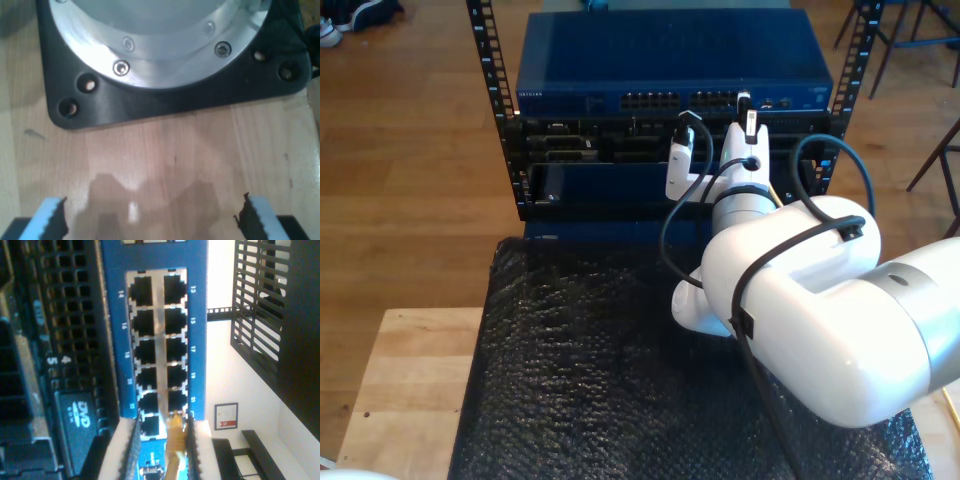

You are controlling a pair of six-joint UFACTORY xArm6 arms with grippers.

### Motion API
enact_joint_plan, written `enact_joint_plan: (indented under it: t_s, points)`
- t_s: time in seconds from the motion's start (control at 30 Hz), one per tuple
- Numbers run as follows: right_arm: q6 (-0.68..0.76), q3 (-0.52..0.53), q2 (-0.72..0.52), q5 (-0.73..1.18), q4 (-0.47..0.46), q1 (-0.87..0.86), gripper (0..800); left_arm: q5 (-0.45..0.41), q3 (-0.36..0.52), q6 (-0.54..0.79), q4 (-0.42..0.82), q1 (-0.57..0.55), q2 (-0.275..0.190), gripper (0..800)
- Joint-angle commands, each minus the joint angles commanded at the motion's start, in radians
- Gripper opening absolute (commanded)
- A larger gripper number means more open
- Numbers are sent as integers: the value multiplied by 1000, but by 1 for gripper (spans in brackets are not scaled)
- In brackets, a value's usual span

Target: Grab the cable and plug it in

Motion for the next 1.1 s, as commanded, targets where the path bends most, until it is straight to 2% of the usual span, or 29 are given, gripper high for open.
enact_joint_plan:
  t_s: [0.53,0.63,0.7,0.8,0.93,1.1]
  points:
    - [23,212,-230,198,2,3,429,0,0,0,0,0,0,800]
    - [23,241,-282,262,3,3,429,0,0,0,0,0,0,800]
    - [23,249,-310,315,8,3,434,0,0,0,0,0,0,800]
    - [23,284,-359,408,8,3,504,0,0,0,0,0,0,800]
    - [23,336,-443,551,3,-5,550,0,0,0,0,0,0,800]
    - [20,377,-537,710,-2,-38,576,0,0,0,0,0,0,800]
